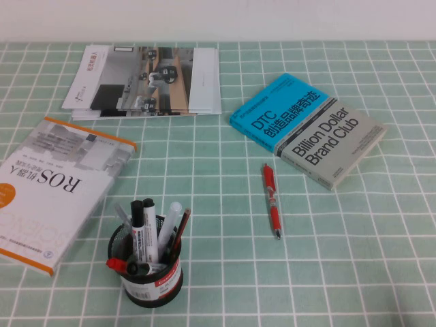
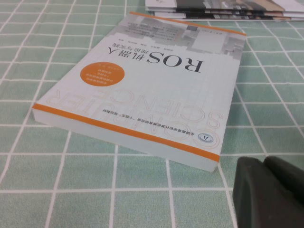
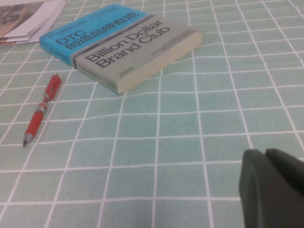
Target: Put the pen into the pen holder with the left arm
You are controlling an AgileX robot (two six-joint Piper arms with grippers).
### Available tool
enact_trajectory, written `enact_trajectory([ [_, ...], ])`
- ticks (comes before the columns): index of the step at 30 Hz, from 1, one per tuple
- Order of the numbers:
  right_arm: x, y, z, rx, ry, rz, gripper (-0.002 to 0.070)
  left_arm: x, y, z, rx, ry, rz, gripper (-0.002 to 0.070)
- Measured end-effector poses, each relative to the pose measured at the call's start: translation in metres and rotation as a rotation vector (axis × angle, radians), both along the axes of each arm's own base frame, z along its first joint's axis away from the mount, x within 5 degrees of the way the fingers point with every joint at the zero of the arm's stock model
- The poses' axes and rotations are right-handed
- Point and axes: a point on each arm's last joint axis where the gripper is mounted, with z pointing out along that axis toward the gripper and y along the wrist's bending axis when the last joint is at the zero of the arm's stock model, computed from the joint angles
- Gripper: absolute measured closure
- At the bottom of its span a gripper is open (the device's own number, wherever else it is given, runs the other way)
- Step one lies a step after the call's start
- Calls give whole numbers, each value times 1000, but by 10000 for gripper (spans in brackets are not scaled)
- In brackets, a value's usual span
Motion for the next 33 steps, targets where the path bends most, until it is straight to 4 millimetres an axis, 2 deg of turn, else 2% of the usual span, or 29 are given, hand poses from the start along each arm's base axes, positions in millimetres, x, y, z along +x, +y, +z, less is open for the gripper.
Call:
enact_trajectory([
  [33,0,0,0,0,0,0,696,1,0,2,-5,-39,-2,678],
])
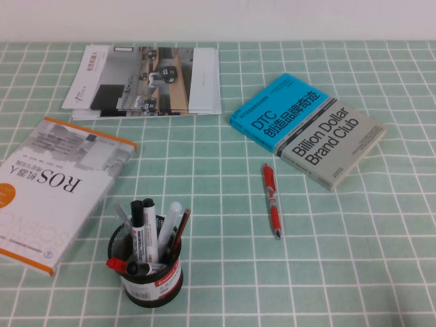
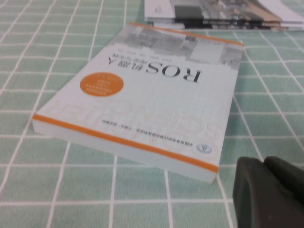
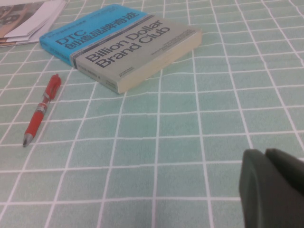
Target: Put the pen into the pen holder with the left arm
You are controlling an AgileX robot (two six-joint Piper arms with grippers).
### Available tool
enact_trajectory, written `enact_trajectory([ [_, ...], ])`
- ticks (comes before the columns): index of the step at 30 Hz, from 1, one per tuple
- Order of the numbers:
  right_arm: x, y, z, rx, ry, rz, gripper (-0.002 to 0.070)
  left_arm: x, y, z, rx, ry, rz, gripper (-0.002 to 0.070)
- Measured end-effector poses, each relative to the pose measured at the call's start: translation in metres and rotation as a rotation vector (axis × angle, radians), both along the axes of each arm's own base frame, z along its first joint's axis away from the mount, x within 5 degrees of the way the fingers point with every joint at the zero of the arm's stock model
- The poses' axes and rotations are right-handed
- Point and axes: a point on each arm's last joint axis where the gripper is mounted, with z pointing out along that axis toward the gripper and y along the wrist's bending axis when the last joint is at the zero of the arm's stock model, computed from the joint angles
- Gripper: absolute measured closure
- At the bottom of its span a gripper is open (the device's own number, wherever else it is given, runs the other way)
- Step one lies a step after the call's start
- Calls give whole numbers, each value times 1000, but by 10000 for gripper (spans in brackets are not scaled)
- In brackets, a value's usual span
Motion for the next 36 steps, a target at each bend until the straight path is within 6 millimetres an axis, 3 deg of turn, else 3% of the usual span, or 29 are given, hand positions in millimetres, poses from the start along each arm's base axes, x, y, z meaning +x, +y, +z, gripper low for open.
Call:
enact_trajectory([
  [6,0,0,0,0,0,0,696,1,-1,3,-17,-32,-2,678],
  [15,0,0,0,0,0,0,696,2,-5,14,-378,-112,19,678],
  [21,0,0,0,0,0,0,696,3,-3,24,-455,-211,25,678],
  [25,0,0,0,0,0,0,696,2,-5,27,-518,-155,28,678],
  [29,0,0,0,0,0,0,696,2,-9,58,-497,-22,16,678],
  [32,0,0,0,0,0,0,696,8,-12,96,-438,71,-6,678],
  [36,0,0,0,0,0,0,696,32,-22,136,-331,296,-61,678],
])
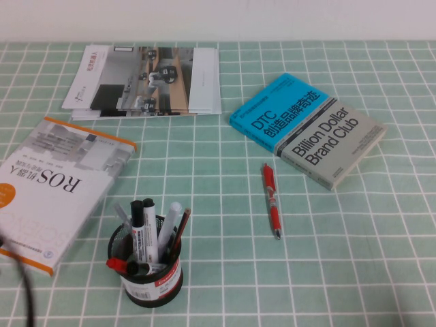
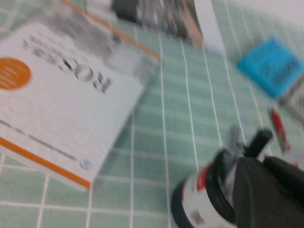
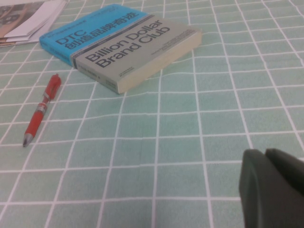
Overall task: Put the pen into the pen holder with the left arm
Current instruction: Pick up the pen on the table
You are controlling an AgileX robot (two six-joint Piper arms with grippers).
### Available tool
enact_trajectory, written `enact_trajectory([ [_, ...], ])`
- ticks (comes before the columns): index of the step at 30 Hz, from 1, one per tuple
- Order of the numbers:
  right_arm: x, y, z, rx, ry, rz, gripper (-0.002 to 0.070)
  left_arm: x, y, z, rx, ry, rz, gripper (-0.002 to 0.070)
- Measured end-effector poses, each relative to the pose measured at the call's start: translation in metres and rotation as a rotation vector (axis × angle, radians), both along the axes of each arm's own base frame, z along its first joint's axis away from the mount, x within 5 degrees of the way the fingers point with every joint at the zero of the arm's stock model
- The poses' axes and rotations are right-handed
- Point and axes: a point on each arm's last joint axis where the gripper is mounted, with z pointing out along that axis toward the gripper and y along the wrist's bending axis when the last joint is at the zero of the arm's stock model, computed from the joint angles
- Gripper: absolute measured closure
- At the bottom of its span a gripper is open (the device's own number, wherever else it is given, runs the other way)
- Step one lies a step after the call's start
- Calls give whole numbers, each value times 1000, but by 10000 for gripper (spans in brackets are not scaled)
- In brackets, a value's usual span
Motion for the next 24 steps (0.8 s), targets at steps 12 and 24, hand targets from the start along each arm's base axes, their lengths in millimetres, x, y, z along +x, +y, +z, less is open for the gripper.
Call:
enact_trajectory([
  [12,0,0,0,0,0,0,696,130,-40,46,118,221,-294,678],
  [24,0,0,0,0,0,0,696,216,-168,29,324,346,-510,678],
])
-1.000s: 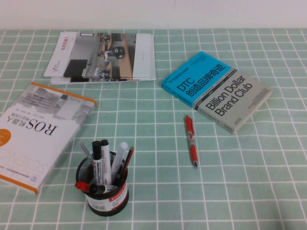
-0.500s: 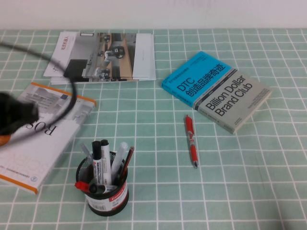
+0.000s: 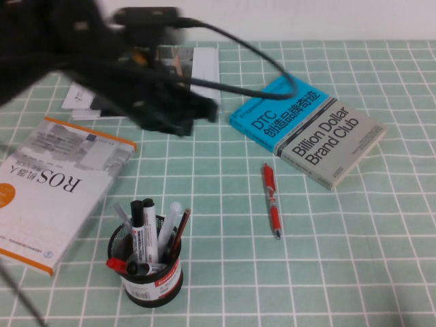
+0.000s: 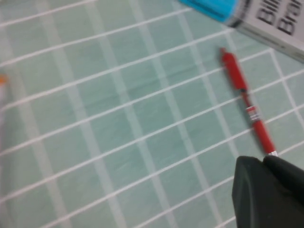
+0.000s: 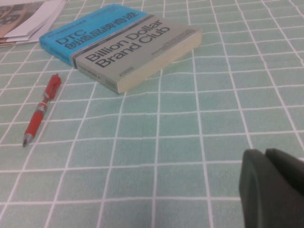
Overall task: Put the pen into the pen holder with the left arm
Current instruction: Pick up the pen on the table
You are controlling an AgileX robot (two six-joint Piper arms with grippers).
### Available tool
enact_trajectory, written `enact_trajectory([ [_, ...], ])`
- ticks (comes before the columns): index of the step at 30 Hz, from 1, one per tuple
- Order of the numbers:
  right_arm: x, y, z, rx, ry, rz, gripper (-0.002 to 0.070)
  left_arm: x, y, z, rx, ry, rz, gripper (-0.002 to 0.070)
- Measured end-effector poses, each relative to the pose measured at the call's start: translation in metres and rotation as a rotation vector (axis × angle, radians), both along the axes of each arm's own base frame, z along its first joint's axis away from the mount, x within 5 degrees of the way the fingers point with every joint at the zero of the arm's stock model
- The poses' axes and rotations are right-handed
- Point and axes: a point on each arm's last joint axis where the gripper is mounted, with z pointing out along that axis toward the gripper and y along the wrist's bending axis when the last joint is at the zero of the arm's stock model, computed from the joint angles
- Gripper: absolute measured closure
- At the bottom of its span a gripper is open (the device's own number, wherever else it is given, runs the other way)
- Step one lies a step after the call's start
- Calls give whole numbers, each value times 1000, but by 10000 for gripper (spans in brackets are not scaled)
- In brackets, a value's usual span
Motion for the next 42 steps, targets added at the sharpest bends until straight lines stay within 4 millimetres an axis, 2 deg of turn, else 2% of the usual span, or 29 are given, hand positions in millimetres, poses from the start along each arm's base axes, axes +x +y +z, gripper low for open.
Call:
enact_trajectory([
  [5,0,0,0,0,0,0,696,16,-58,-10,53,65,-71,678],
  [10,0,0,0,0,0,0,696,29,-106,-42,141,145,-107,678],
  [16,0,0,0,0,0,0,696,35,-142,-76,199,186,-128,676],
  [19,0,0,0,0,0,0,696,38,-148,-92,209,206,-148,634],
  [21,0,0,0,0,0,0,696,39,-150,-99,213,218,-153,560],
  [24,0,0,0,0,0,0,696,41,-153,-109,205,243,-114,412],
  [26,0,0,0,0,0,0,696,44,-154,-115,193,254,-67,367],
  [30,0,0,0,0,0,0,696,48,-156,-125,188,256,-6,337],
  [37,0,0,0,0,0,0,696,52,-157,-143,221,269,13,331],
  [42,0,0,0,0,0,0,696,56,-158,-147,242,244,14,331],
])
